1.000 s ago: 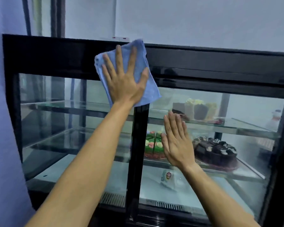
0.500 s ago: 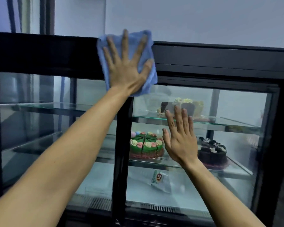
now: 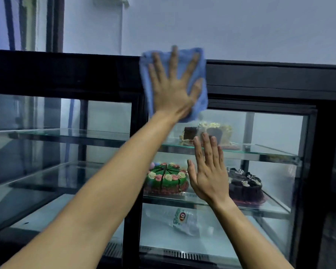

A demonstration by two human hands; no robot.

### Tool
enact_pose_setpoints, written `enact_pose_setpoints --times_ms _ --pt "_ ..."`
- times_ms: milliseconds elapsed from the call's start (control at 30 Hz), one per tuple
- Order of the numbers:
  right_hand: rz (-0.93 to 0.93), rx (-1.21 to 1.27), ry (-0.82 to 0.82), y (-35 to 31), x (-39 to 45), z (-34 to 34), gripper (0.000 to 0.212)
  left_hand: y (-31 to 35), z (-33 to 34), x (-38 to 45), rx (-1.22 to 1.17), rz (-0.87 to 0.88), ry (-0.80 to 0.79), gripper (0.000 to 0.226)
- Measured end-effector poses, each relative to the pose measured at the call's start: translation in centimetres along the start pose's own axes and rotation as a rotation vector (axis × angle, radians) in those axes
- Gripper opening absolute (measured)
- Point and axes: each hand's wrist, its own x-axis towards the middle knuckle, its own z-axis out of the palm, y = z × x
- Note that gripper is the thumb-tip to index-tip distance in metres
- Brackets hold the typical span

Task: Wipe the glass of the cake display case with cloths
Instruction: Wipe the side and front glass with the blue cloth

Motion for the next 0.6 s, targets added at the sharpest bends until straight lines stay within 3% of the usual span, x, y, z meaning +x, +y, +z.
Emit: enact_pose_setpoints --times_ms 100,167,233,300,400,600 --pt "0.032 -0.014 -0.013 1.6 -0.6 -0.1 0.067 3.3 -0.2 0.1 -0.029 0.197 -0.008 0.064" --pt "0.000 -0.008 -0.031 2.0 -0.6 -0.3 0.066 1.1 -0.2 0.3 -0.019 0.293 -0.001 0.064" --pt "-0.026 -0.007 -0.038 2.5 -0.6 -0.9 0.067 -3.7 -0.5 0.6 -0.009 0.173 -0.006 0.065" --pt "0.012 -0.021 -0.025 3.8 -0.9 -1.5 0.068 -7.6 -1.1 0.8 -0.031 -0.076 -0.035 0.066" --pt "0.122 -0.053 0.006 6.2 -1.7 -2.1 0.069 -6.2 -0.9 0.6 0.017 -0.239 -0.023 0.066" --pt "0.209 -0.032 0.015 7.9 -3.2 -1.3 0.073 7.8 0.6 1.5 -0.084 0.161 0.037 0.064"
